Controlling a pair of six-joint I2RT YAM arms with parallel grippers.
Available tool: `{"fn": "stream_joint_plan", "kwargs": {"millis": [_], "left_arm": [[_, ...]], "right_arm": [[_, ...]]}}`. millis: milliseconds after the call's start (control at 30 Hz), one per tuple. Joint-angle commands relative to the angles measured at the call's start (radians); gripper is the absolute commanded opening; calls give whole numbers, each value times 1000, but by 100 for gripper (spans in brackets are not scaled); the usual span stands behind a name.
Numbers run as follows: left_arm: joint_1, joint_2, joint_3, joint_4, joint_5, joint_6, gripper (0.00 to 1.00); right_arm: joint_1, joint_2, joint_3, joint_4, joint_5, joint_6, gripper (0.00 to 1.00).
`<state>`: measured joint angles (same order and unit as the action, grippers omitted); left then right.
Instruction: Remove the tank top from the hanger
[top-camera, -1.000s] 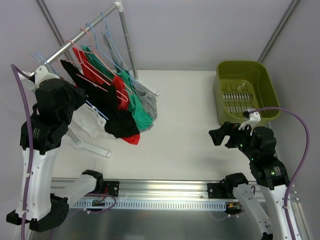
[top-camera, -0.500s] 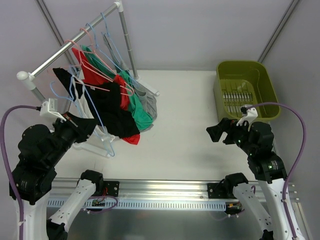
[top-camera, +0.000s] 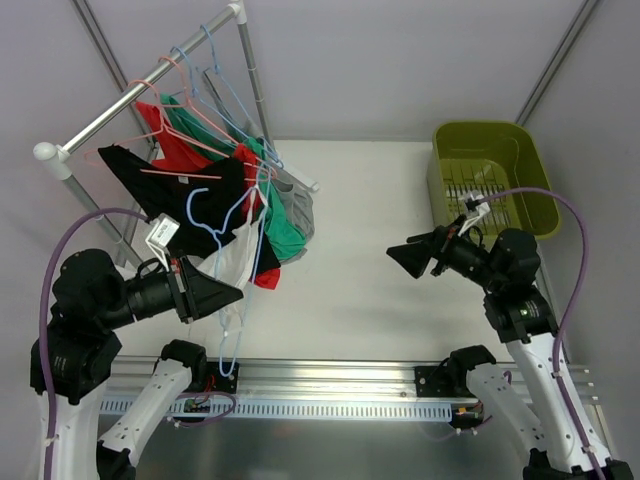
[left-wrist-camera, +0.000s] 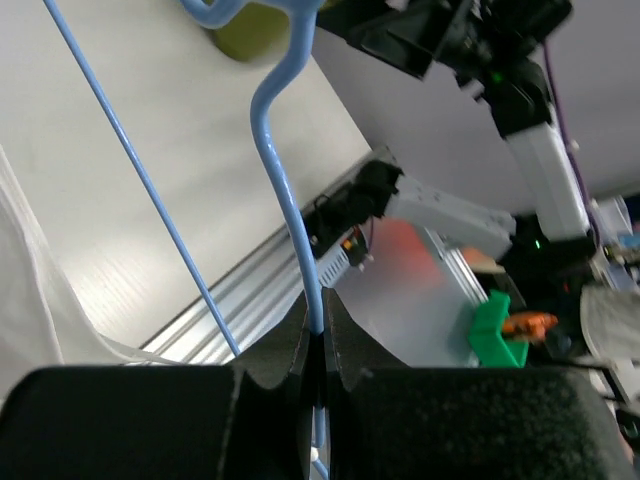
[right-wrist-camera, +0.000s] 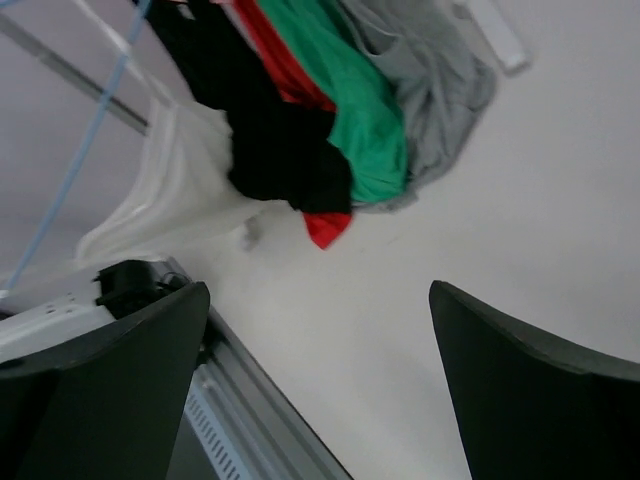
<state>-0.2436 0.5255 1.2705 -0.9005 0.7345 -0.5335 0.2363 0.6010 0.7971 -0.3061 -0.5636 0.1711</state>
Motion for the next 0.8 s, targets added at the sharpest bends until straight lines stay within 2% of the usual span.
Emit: {"fn": "stream_joint_plan", "kwargs": {"millis": [0, 67, 167, 267, 367, 467, 500, 600, 633, 767], "left_arm": [[-10, 48, 26, 48, 259, 69, 0], [-11, 83, 47, 54, 311, 78, 0], [-11, 145, 82, 63, 338, 89, 0], [-13, 220, 102, 71, 379, 110, 0], [-49, 287, 134, 83, 365, 109, 0], [-178, 332, 199, 135, 287, 83, 0], [-266, 367, 217, 141, 237, 79, 0], [-416, 435, 285, 143, 140, 92, 0], [-504, 485, 297, 141, 85, 96, 0], [-603, 562, 342, 144, -47, 118, 0]], "right_arm": [[58, 49, -61, 404, -280, 149, 98], [139, 86, -53, 465, -280, 153, 97], [236, 154, -12, 463, -202, 119, 91], [309, 195, 27, 458, -102, 44, 88], [382, 229, 53, 449, 32, -97, 85], [417, 259, 25, 519, 125, -198, 80], [419, 272, 18, 545, 129, -205, 78], [422, 325, 40, 610, 111, -197, 67], [426, 335, 54, 611, 107, -199, 63], [426, 309, 62, 604, 212, -232, 61]]}}
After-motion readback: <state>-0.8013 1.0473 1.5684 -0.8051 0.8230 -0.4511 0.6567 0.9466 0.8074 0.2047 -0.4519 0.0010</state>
